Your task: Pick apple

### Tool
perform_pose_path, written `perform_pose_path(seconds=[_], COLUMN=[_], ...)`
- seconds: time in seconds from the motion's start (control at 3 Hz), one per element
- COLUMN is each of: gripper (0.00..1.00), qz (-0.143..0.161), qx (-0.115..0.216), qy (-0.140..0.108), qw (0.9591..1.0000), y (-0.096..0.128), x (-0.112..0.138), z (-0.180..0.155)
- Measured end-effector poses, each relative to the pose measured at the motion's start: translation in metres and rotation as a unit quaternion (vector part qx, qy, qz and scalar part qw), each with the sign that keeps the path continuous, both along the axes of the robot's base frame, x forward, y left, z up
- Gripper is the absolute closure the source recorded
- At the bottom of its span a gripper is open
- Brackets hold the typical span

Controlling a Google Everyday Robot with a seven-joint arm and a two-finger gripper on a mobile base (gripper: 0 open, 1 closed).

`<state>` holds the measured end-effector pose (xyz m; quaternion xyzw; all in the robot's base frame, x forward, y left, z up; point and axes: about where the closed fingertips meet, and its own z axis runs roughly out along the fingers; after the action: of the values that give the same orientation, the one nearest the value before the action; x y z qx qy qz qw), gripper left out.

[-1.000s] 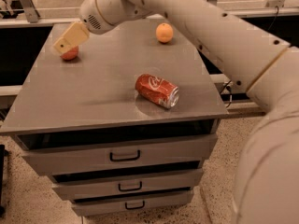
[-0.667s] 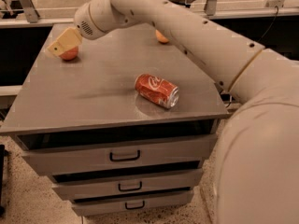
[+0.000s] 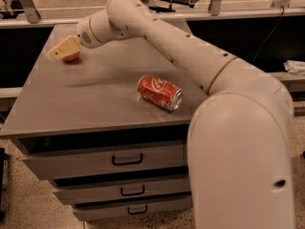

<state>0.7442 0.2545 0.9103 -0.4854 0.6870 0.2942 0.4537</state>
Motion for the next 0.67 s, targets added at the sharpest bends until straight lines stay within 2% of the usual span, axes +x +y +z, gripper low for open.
perform_pose_path(seconds=[0.33, 0.67], gripper=[0.0, 0.0], qz=[0.011, 0.021], qx=[0.007, -0.001], qy=[0.009, 0.015], qw=[0.9999, 0.9997], y=[0.019, 0.032], x=[0.017, 0.031], z=[-0.013, -0.028])
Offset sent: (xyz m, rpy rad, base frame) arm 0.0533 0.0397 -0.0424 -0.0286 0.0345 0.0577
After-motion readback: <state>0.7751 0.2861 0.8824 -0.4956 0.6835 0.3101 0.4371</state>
